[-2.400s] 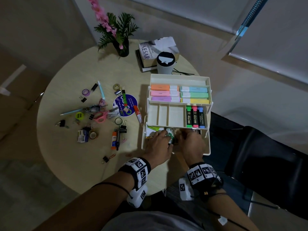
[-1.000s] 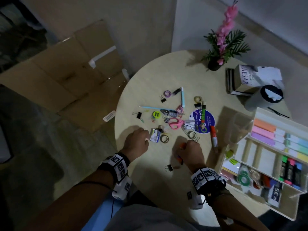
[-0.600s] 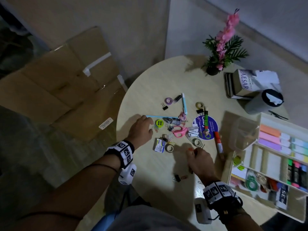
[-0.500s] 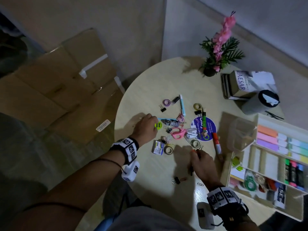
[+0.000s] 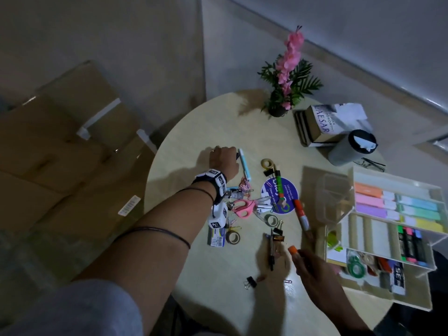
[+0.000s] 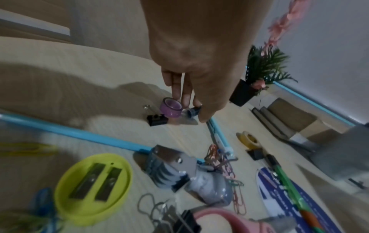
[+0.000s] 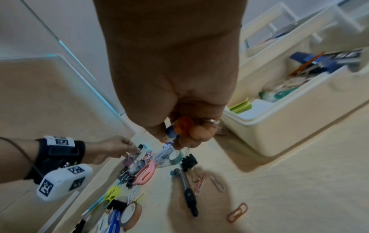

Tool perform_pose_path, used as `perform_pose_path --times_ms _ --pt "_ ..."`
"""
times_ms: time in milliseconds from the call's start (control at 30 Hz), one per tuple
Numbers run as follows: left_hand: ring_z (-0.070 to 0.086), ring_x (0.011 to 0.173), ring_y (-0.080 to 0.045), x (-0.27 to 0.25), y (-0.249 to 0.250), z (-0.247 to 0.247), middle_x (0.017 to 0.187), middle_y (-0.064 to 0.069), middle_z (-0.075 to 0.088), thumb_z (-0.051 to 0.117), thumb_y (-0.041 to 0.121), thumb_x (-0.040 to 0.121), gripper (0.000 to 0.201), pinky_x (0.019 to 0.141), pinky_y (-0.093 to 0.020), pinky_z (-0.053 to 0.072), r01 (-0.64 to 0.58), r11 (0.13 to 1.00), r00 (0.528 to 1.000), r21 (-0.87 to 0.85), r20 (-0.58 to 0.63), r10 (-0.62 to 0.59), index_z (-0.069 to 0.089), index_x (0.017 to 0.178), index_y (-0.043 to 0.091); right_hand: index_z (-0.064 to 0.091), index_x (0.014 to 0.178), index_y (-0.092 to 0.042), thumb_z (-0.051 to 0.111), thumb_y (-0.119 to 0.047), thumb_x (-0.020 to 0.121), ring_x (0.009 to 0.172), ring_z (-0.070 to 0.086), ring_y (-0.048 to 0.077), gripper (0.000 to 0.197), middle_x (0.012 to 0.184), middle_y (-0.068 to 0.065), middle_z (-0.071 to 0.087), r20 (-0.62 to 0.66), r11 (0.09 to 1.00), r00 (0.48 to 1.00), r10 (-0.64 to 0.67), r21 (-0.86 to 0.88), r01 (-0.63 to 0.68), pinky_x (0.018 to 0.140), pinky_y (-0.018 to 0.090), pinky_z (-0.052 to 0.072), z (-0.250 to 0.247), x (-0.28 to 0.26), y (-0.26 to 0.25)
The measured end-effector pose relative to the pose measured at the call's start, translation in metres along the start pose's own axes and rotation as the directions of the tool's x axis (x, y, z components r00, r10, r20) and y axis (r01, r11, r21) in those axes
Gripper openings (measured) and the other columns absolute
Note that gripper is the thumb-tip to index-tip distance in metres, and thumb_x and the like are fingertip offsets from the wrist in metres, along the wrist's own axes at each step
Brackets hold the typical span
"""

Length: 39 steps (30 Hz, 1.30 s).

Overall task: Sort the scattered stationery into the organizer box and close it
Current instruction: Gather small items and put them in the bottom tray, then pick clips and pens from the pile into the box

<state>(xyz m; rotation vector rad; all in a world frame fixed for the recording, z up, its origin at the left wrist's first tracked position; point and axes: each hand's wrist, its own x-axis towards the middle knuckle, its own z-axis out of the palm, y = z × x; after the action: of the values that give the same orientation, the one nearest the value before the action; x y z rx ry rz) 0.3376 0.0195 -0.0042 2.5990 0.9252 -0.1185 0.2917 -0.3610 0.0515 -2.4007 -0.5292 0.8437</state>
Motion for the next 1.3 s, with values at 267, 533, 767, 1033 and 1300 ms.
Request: perform_pose_path --times_ms 267,533,767,1033,1300 --pt "0.072 0.089 -0.037 -0.023 0.005 0.014 0.084 -0.01 0.077 0.075 0.026 0.08 0.015 0.072 -0.04 0.055 0.051 0.986 0.988 -0.161 -0.133 -0.072 0.076 0.089 0.013 0.068 0.1 -0.033 0.053 -0.044 0.108 0.069 0.064 0.002 0.02 0.078 -0.018 0.068 -0.002 1.0 1.0 0.01 0.005 -0.01 0.062 0.026 0.045 -0.007 -0.025 0.054" --pt "0.067 0.073 -0.014 -0.105 0.019 0.016 0.08 0.008 0.069 0.084 0.015 0.08 0.019 0.066 -0.029 0.056 -0.07 0.874 0.992 -0.481 -0.124 0.011 0.07 0.092 0.018 0.066 0.11 -0.033 0.05 -0.041 0.109 0.081 0.066 0.001 0.018 0.087 -0.011 0.069 -0.062 0.996 0.994 -0.092 0.005 0.092 0.069 0.025 0.05 -0.034 -0.029 0.06" --pt "0.068 0.074 -0.001 -0.181 0.073 0.031 0.079 0.015 0.071 0.085 0.014 0.079 0.025 0.064 -0.02 0.056 -0.22 0.832 0.97 -0.509 -0.025 0.241 0.07 0.094 0.029 0.075 0.109 -0.025 0.051 -0.041 0.1 0.086 0.057 0.031 0.03 0.091 0.007 0.061 -0.143 0.929 0.962 -0.231 -0.328 0.174 0.07 0.038 0.043 -0.061 0.003 0.132" --pt "0.062 0.082 -0.002 -0.24 0.147 0.05 0.087 0.016 0.066 0.078 0.015 0.084 0.016 0.065 -0.019 0.052 -0.293 0.825 0.931 -0.483 0.052 0.361 0.072 0.096 0.023 0.084 0.099 -0.032 0.08 -0.033 0.088 0.08 0.072 0.008 0.012 0.091 -0.006 0.081 -0.013 0.962 0.979 -0.204 -0.187 0.198 0.063 0.006 0.04 -0.066 0.02 0.13" --pt "0.059 0.079 -0.002 -0.255 0.202 0.065 0.089 0.009 0.07 0.078 0.022 0.085 0.012 0.067 -0.02 0.044 -0.323 0.858 0.929 -0.4 0.038 0.367 0.074 0.096 0.025 0.08 0.108 -0.02 0.06 -0.019 0.1 0.088 0.073 0.025 0.022 0.098 0.006 0.08 0.135 0.935 0.958 -0.252 -0.22 0.277 0.077 0.033 0.053 -0.075 0.025 0.144"
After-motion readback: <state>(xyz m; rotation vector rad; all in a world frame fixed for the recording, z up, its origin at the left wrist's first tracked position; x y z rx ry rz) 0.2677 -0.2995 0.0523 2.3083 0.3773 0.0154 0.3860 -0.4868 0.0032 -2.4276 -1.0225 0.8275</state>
